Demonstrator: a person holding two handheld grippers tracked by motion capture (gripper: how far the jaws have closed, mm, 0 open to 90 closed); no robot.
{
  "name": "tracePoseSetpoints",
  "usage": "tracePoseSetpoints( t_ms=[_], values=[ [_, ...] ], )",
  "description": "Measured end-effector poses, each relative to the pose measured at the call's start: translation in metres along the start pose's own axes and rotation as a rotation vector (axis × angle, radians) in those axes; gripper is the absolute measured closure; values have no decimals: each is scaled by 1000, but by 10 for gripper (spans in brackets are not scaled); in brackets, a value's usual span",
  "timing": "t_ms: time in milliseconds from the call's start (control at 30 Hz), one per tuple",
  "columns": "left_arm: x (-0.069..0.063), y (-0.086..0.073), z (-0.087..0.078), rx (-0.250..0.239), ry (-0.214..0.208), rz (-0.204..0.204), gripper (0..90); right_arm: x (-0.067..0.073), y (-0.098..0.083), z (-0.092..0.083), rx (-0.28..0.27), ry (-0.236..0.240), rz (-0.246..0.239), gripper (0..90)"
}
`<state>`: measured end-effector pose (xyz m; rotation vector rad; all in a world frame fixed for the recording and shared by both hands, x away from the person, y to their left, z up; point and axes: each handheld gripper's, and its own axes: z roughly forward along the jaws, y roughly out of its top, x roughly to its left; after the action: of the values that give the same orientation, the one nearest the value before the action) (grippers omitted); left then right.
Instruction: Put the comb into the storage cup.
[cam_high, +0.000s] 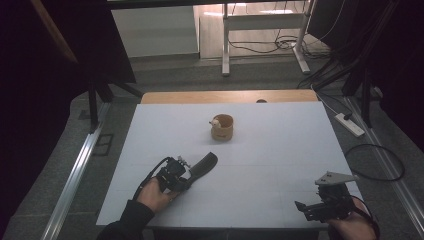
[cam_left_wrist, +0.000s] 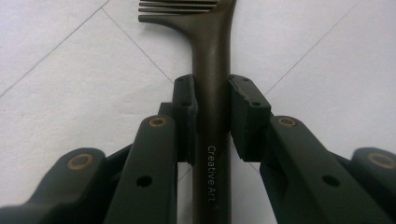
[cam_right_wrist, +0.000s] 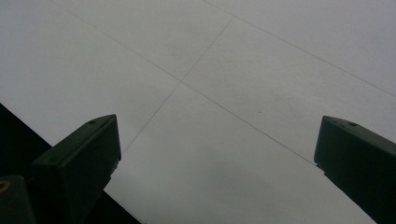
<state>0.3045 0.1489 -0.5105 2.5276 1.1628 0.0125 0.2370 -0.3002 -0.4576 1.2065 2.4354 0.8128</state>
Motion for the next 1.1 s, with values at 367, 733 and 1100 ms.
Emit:
tracePoseSetpoints(
  t_ms=[367, 733, 1100],
  values=[
    [8, -4, -3, -34, -60, -35, 723, 0, 0, 0, 1, 0, -1, 10],
    [4, -7, -13, -104, -60, -13, 722, 0, 0, 0, 0, 0, 1, 10],
    [2, -10, -20, -167, -98, -7, 722, 0, 0, 0, -2, -1, 2, 10]
  ],
)
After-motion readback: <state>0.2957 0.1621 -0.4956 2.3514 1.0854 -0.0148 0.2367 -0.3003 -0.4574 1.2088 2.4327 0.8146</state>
